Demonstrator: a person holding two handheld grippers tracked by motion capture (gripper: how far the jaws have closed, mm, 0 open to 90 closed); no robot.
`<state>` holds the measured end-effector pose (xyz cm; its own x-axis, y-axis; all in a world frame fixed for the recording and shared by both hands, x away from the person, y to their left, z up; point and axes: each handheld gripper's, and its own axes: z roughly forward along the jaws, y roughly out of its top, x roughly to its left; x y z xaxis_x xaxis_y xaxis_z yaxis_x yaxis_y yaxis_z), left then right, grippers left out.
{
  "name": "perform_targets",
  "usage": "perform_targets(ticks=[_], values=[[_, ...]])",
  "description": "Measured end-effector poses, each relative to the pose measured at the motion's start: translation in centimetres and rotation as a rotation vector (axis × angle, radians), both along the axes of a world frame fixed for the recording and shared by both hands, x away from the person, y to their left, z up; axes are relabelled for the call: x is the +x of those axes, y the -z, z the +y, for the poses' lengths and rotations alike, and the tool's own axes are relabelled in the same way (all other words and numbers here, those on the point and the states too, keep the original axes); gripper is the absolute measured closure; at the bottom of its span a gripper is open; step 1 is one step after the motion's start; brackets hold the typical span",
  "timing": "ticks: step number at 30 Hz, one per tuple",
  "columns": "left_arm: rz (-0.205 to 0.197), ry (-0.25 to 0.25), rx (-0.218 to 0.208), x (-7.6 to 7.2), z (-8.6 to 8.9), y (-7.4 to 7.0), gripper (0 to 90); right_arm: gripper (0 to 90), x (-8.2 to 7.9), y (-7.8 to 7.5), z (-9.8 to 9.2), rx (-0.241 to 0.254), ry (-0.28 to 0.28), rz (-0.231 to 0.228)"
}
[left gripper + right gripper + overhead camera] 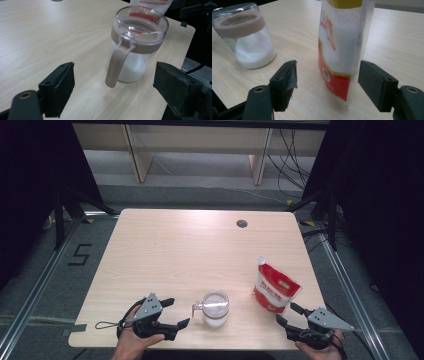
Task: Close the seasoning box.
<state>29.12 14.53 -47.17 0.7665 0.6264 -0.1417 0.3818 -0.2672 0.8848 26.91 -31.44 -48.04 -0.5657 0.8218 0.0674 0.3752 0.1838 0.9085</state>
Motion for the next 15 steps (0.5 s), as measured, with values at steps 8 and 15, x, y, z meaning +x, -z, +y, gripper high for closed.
perform_targets(ticks=[8, 15], values=[[0.026, -0.005, -0.005, -0.13, 1.04, 0.64, 15.9, 25.6, 0.29, 0.14, -0.07, 0.008, -0.004, -0.014], [0.032, -0.002, 0.016, -0.35, 1.11, 0.89, 16.0, 17.5, 0.15, 0.05, -0.13, 0.009, 0.031, 0.004]])
